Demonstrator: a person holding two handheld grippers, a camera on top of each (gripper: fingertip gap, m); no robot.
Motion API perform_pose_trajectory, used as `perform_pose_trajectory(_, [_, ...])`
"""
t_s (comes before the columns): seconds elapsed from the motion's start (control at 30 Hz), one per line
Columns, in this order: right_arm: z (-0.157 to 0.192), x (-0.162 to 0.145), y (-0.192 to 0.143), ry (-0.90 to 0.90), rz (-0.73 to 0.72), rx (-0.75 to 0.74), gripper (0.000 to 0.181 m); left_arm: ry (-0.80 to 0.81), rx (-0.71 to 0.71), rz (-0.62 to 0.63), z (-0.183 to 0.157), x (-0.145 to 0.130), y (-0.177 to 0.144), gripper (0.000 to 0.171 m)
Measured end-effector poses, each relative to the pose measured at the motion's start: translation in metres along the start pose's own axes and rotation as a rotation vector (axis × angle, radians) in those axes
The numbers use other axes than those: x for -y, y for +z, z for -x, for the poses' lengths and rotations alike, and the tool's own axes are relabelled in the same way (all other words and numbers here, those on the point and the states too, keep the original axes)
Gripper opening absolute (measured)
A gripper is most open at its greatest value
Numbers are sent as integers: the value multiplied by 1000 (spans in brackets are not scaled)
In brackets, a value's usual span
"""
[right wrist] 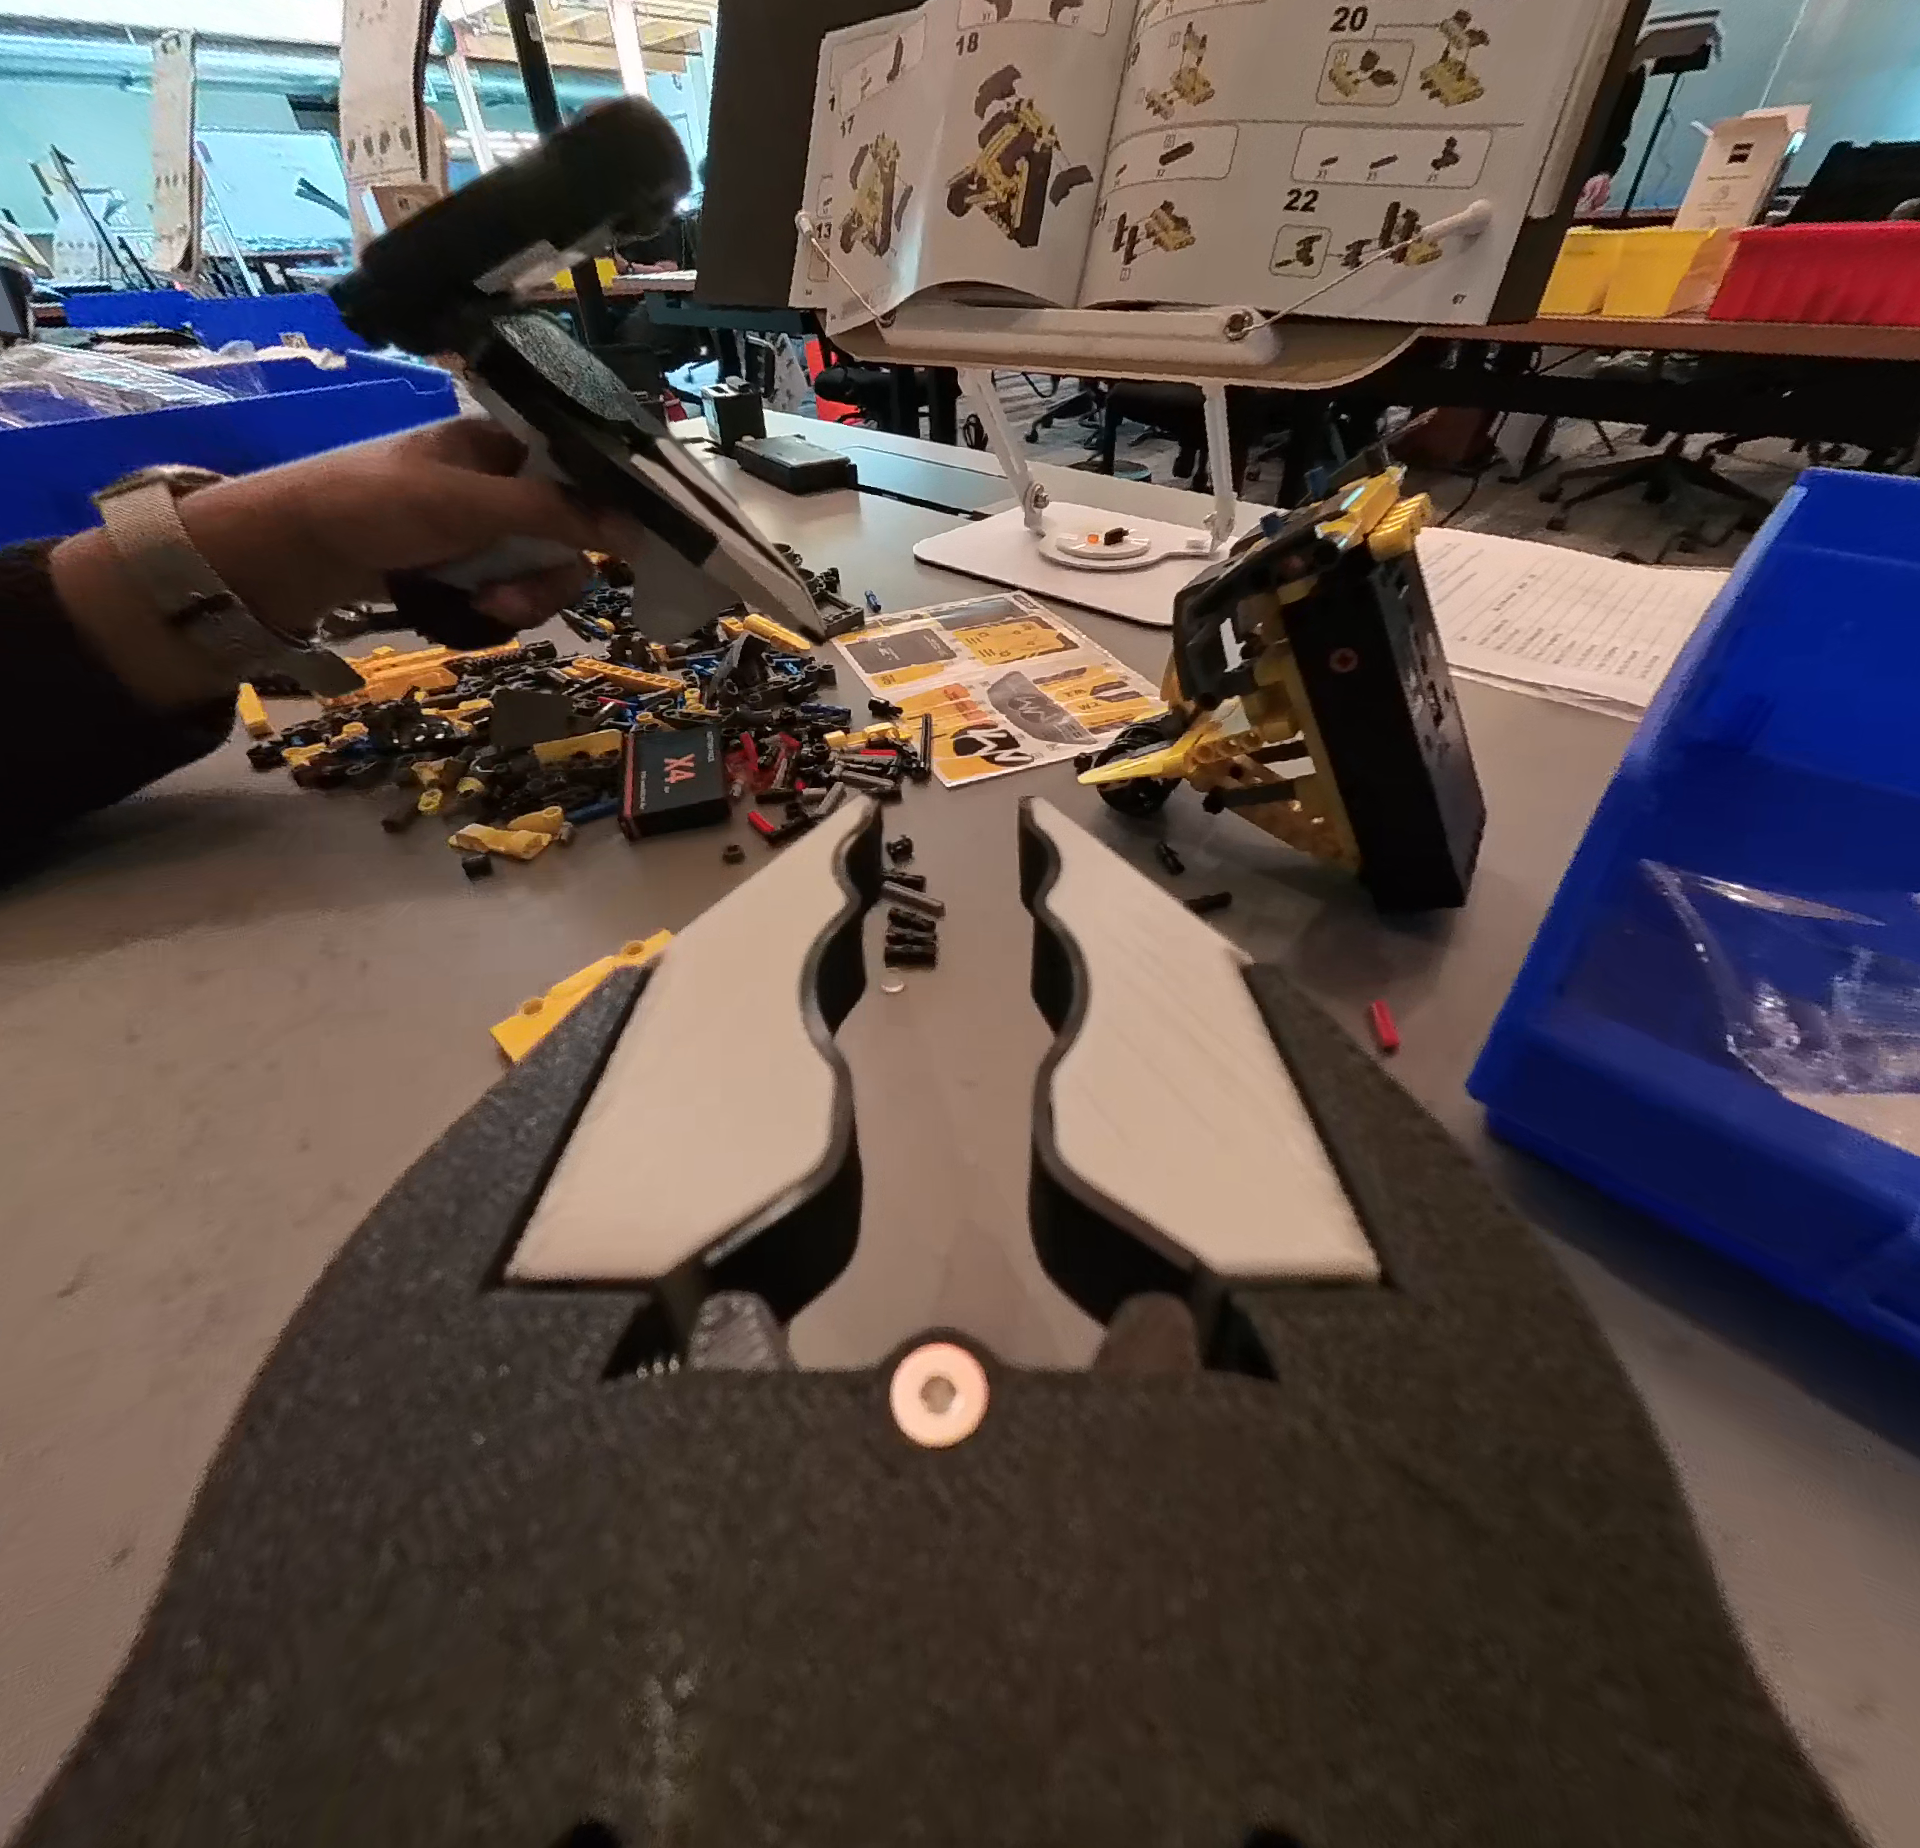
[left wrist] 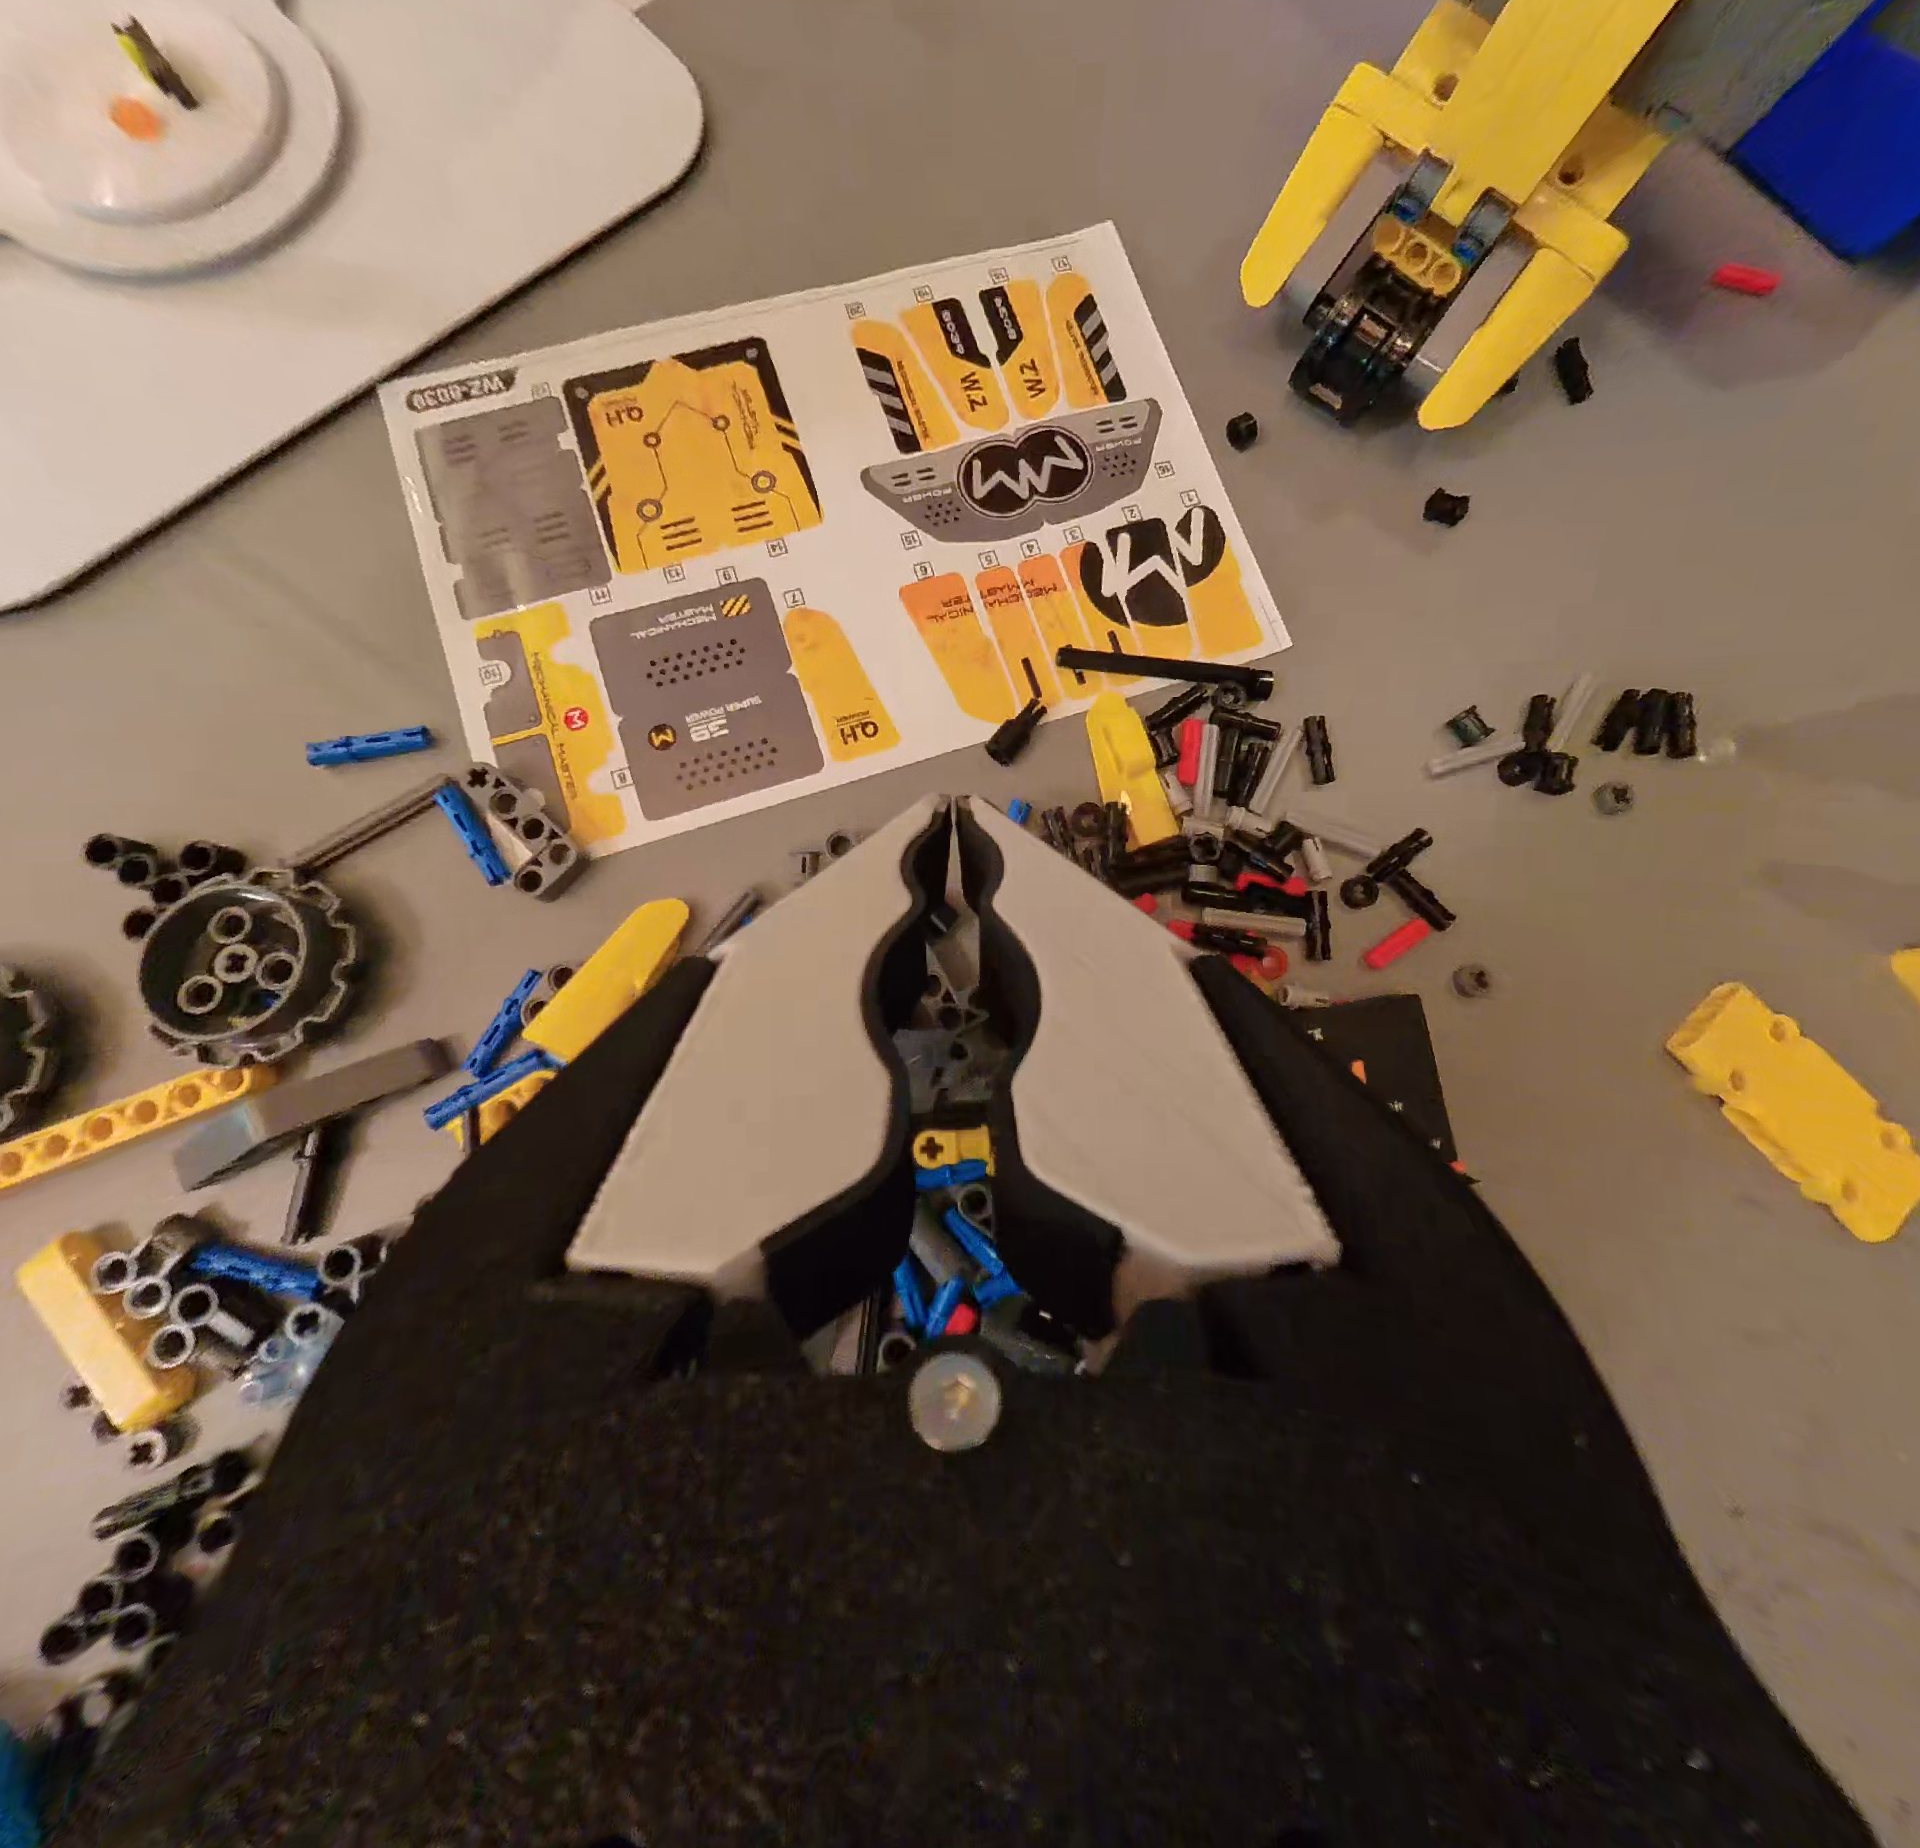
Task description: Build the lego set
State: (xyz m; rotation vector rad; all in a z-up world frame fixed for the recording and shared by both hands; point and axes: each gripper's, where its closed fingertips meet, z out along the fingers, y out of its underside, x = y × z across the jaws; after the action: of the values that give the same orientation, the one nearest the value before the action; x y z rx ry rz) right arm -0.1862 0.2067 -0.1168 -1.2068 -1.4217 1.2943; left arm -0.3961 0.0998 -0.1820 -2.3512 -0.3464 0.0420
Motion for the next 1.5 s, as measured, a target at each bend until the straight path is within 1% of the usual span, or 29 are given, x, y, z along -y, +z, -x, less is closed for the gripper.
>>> perform_pose_trajectory(0.17, [3,-2,2,6,18,18,26,-28,-43,57,-3,-12,9,2])
perform_pose_trajectory(0.4, [3,-2,2,6,17,18,26,-2,-74,94,-9,-23,14,9])
perform_pose_trajectory(0.53, [3,-2,2,3,17,18,26,38,-58,103,-9,-25,16,11])
perform_pose_trajectory(0.63, [3,-2,2,1,19,18,26,57,-39,93,-8,-24,18,10])
perform_pose_trajectory(0.7, [3,-2,2,1,19,18,26,75,-13,93,-6,-24,18,5])
perform_pose_trajectory(0.77, [3,-2,2,1,18,18,25,78,-19,87,-8,-24,18,4])
perform_pose_trajectory(0.83, [3,-2,2,2,17,17,25,60,-30,41,-9,-17,14,4])
perform_pose_trajectory(0.9, [3,-2,2,2,16,16,25,24,-65,-40,-15,-5,7,4])
perform_pose_trajectory(0.93, [3,-2,1,-2,16,15,25,-11,-109,-100,-22,4,2,4])
perform_pose_trajectory(0.97, [4,-2,1,-9,16,12,25,-63,-181,-166,-33,14,-5,4])
perform_pose_trajectory(1.07, [6,5,1,-96,-24,-24,26,-262,-482,-352,-81,46,-32,4])
perform_pose_trajectory(1.13, [13,15,-2,-201,-71,-57,26,-319,-633,-406,-114,59,-49,4])
perform_pose_trajectory(1.17, [17,20,-4,-254,-99,-74,26,-317,-672,-424,-128,63,-56,4])
perform_pose_trajectory(1.27, [31,32,-8,-355,-177,-96,26,-277,-695,-486,-162,71,-71,4])
perform_pose_trajectory(1.4, [52,42,-8,-359,-246,-42,36,-292,-824,-546,-204,76,-90,4])
perform_pose_trajectory(1.43, [56,45,-7,-362,-261,-40,37,-312,-855,-558,-212,75,-90,4])
perform_pose_trajectory(1.5, [57,50,-8,-385,-286,-83,38,-334,-883,-584,-227,72,-85,4])
